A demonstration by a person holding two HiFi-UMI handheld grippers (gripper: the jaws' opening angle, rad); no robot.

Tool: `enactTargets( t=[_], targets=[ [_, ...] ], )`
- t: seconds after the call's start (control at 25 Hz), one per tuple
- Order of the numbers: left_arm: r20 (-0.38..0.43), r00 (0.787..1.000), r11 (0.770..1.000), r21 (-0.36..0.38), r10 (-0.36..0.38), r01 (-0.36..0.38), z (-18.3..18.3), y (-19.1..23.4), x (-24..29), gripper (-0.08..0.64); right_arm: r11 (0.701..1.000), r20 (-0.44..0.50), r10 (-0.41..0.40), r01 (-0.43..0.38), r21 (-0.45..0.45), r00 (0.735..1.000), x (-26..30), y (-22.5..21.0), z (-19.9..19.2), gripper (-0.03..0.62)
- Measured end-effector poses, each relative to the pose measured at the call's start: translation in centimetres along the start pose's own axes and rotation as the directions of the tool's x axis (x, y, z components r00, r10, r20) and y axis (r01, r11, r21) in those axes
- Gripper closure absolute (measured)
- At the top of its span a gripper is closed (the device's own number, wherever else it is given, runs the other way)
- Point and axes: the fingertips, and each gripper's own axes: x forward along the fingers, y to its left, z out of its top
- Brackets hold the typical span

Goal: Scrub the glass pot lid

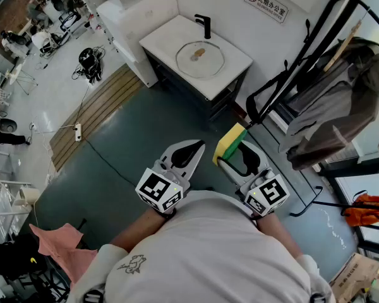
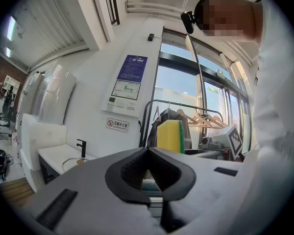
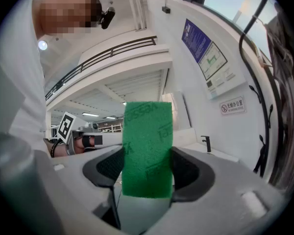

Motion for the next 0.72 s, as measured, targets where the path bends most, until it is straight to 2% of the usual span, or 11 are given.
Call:
enactTargets(
  t=[0.16, 0.44, 0.72],
  targets=[
    [-0.006, 1.000, 1.000, -0.008, -0.001, 0.001, -0.3, 0.3, 0.2, 0.561, 1.000, -0.010, -0.004, 0.004, -0.023, 1.000, 0.2, -0.1, 0.0, 0.301],
    [-0.015, 1.000, 1.000, -0.022, -0.003, 0.003, -0.5, 1.8, 0.0, 0.561, 1.000, -0.006, -0.027, 0.027, -0.002, 1.000, 1.2, -0.5, -0.1, 0.298],
    [-0.011, 1.000, 0.999, -0.033, 0.005, -0.005, -0.1, 5.6, -0.6, 0.561, 0.999, -0.017, -0.033, 0.033, -0.002, 0.999, 4.8, -0.9, 0.0, 0.298]
  ],
)
